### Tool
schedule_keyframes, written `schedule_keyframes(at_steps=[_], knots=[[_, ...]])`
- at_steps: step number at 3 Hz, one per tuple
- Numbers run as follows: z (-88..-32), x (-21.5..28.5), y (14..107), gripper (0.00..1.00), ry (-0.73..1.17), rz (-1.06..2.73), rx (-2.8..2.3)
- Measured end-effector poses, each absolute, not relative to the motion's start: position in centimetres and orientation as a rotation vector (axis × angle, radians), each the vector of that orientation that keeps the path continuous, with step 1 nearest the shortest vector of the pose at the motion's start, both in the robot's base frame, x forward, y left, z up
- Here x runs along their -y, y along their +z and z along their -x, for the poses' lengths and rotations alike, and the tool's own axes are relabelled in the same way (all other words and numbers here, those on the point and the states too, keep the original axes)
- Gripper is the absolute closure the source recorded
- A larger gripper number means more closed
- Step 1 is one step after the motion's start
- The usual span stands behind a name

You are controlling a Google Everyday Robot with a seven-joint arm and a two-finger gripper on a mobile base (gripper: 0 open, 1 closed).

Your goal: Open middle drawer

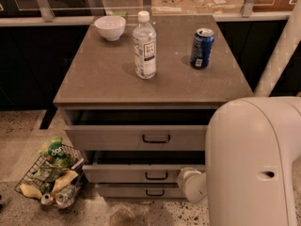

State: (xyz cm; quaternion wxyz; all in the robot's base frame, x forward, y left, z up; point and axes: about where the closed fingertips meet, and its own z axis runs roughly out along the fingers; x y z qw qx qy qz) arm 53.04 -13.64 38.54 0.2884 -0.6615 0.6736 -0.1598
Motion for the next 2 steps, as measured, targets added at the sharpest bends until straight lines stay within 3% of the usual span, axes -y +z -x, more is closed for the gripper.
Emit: schedule_keyframes(at_steps=[2], knots=[[-52.89,13.54,38.52,0.61,-0.426,1.767,-1.798]])
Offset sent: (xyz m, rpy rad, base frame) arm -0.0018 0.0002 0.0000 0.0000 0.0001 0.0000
